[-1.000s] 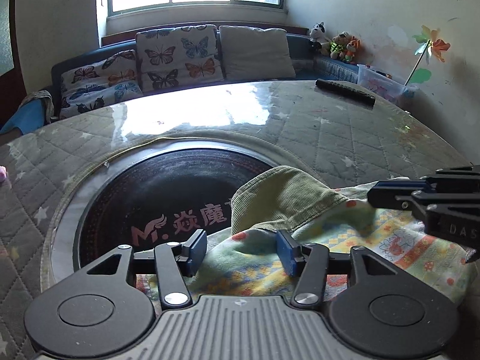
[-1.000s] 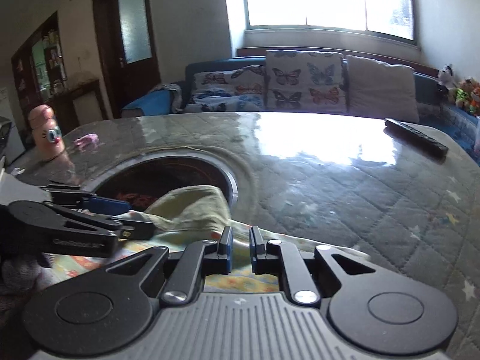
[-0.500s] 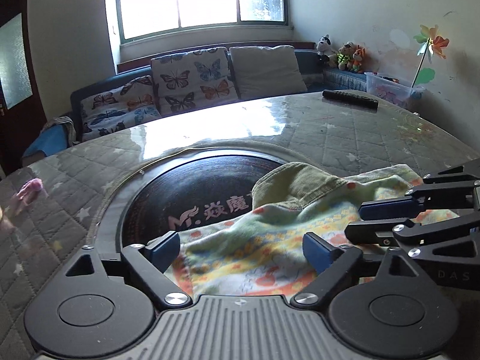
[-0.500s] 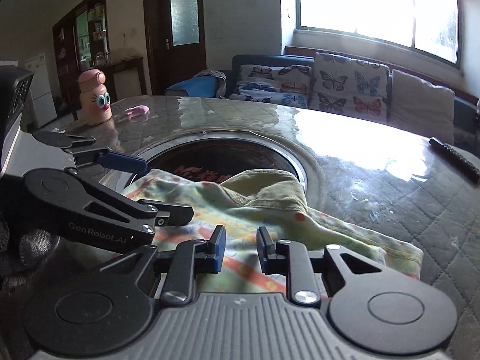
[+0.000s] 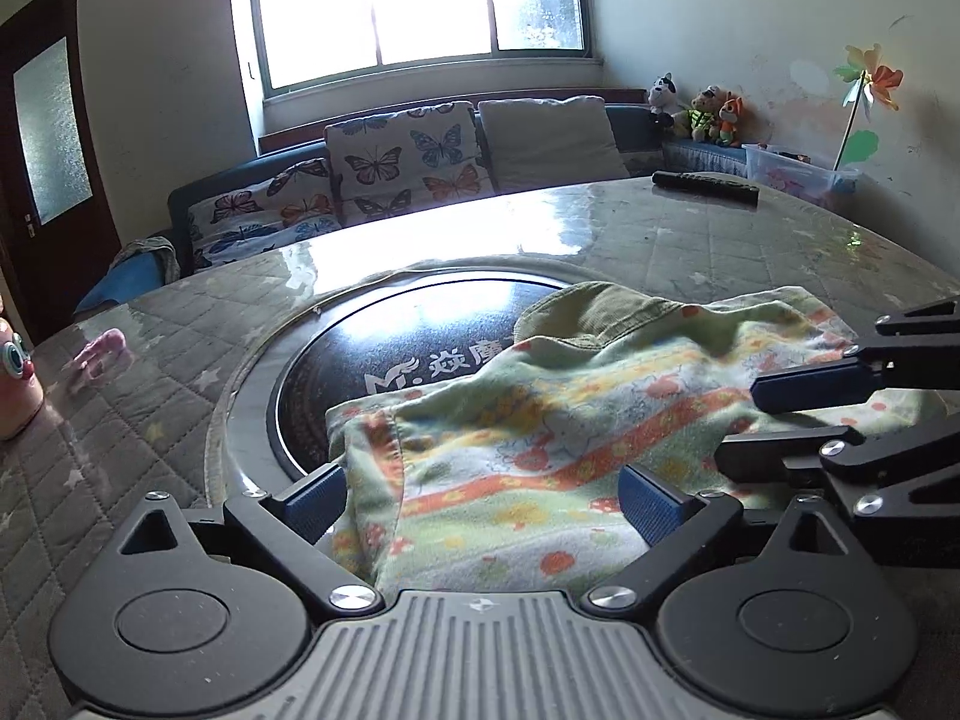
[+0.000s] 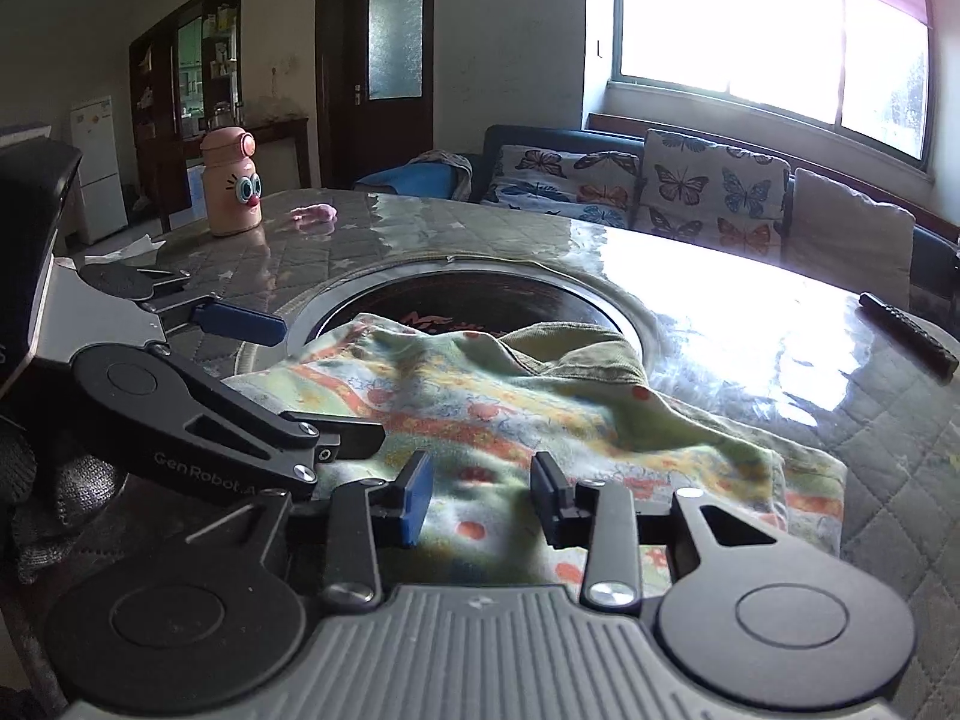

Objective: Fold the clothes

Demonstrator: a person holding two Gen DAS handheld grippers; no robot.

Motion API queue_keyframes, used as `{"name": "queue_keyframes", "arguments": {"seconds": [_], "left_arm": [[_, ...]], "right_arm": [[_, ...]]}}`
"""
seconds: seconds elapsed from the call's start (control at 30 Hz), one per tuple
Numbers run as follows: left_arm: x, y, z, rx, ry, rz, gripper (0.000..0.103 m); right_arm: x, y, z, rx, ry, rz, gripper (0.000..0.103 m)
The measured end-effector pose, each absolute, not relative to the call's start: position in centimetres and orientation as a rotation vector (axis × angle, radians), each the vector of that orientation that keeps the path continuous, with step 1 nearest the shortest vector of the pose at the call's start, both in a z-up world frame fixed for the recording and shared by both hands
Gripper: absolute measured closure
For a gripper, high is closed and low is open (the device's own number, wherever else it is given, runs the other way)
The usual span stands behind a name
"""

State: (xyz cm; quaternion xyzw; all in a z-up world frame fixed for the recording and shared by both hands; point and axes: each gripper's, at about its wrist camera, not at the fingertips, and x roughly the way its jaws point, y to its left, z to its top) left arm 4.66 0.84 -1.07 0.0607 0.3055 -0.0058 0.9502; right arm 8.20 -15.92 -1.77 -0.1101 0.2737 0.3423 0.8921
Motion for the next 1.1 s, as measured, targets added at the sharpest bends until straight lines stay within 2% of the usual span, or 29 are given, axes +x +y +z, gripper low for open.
{"name": "queue_keyframes", "arguments": {"seconds": [0.47,0.67,1.1], "left_arm": [[3.4,2.0,-1.6,0.067,0.618,0.029,0.0],[3.3,2.3,-1.8,0.049,0.618,0.026,0.0],[3.5,3.2,-2.0,-0.022,0.64,0.009,0.0]], "right_arm": [[6.8,-19.5,-2.5,-0.178,0.577,0.635,0.06],[6.4,-22.1,-3.1,-0.126,0.596,0.607,0.051],[6.0,-24.0,-2.1,-0.119,0.605,0.559,0.052]]}}
